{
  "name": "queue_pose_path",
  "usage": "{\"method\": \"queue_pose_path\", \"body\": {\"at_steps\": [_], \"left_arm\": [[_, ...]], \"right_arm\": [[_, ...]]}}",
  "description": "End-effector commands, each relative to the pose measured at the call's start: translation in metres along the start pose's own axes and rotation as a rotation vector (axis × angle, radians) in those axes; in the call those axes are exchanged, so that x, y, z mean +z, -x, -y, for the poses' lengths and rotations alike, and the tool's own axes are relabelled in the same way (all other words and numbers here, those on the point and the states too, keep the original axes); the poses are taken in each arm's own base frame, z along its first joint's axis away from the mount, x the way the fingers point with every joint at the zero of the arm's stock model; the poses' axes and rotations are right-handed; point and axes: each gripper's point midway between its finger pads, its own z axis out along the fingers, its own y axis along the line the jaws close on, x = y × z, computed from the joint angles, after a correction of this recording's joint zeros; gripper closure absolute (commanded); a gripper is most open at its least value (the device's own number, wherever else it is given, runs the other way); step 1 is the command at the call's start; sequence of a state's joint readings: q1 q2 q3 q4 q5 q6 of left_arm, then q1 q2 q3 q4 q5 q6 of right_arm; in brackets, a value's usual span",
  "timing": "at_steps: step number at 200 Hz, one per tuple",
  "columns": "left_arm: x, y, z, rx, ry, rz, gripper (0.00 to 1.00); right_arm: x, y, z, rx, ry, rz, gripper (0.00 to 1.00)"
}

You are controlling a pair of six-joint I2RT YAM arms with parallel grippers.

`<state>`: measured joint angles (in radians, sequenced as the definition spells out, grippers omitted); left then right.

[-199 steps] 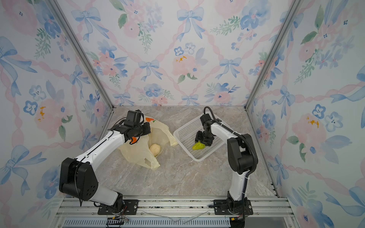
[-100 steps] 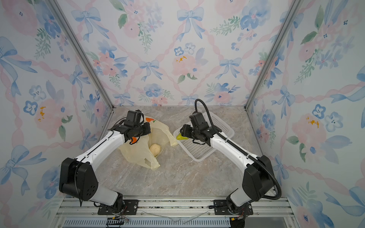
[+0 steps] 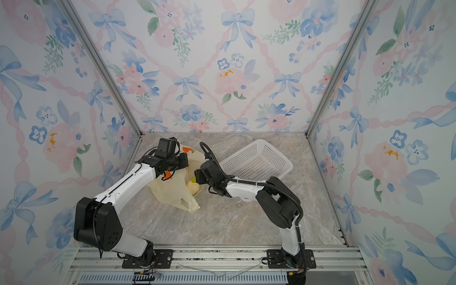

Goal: Place the pears into plastic bags & tie knots
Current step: Place the pear in the plastic bag.

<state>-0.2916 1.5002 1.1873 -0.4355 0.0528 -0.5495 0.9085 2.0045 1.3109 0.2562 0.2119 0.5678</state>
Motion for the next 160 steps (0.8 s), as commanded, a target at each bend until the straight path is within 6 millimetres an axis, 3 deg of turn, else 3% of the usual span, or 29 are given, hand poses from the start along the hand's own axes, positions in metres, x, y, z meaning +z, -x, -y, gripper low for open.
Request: {"method": "queue_pose_path", "body": {"at_steps": [1,22,44,57,74,101,143,160], "left_arm": [[-0.009,0.007,0.002,0.005,-0.019,0.024,1.00],[-0.006,0.004,-0.001,0.006,-0.014,0.019,1.00],[-0.001,0.002,-0.004,0.008,-0.010,0.006,1.00],[-0.001,0.002,-0.006,0.008,-0.006,0.006,1.00],[-0.001,0.002,-0.009,0.005,-0.002,0.004,1.00],[-0.001,0.004,-0.010,0.004,-0.001,0.009,1.00],[0.001,0.002,-0.012,0.006,0.005,0.001,1.00],[0.002,0.002,-0.012,0.007,0.003,0.000,1.00]], "right_arm": [[0.013,0.040,-0.018,-0.019,-0.022,0.187,0.55],[0.035,0.038,-0.017,-0.016,-0.052,0.204,0.54],[0.049,0.042,-0.022,-0.037,-0.062,0.197,0.28],[0.045,0.049,-0.028,-0.068,-0.061,0.173,0.25],[0.030,0.056,-0.034,-0.112,-0.042,0.147,0.25],[-0.002,0.055,-0.027,-0.157,-0.036,0.078,0.25],[-0.060,0.046,-0.008,-0.244,-0.041,-0.055,0.25],[-0.077,0.037,0.010,-0.300,-0.101,-0.122,0.25]]}}
